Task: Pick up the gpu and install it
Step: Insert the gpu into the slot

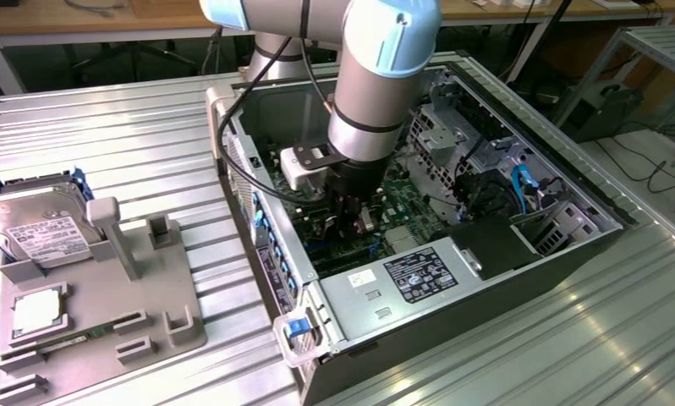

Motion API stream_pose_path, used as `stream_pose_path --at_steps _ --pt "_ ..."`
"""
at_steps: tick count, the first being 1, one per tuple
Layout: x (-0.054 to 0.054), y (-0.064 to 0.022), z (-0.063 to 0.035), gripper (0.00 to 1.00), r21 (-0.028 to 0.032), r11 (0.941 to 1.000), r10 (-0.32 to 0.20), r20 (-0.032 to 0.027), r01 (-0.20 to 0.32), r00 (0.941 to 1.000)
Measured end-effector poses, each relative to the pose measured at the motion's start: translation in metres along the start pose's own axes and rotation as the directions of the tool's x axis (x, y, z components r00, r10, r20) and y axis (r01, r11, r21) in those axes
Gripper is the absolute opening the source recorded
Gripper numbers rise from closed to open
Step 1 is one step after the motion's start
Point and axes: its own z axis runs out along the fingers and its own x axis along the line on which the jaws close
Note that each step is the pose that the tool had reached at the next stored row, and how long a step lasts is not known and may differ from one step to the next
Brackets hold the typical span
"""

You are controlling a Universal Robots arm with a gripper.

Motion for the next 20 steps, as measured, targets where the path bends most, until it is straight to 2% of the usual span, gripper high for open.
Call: stream_pose_path --at_steps 1,2,3,4,5,12,20 --pt "-0.001 -0.0002 0.0017 0.28 0.0019 1.0000 0.000 0.0045 0.000 1.0000" --pt "0.000 0.0000 0.0007 0.29 0.0010 1.0000 0.000 0.0017 0.000 1.0000" --pt "0.000 0.0001 -0.0005 0.35 0.0024 1.0000 0.000 0.0007 0.000 1.0000" --pt "0.000 0.0001 -0.0031 0.35 0.0038 1.0000 0.000 -0.0009 0.000 1.0000" --pt "0.000 0.0000 -0.0051 0.35 0.0065 1.0000 0.000 0.0005 0.000 1.0000" --pt "-0.001 0.0001 -0.0316 0.35 0.0195 0.9998 0.000 -0.0003 0.000 1.0000" --pt "-0.001 0.0001 -0.0617 0.35 0.0312 0.9995 -0.001 -0.0005 0.001 1.0000"
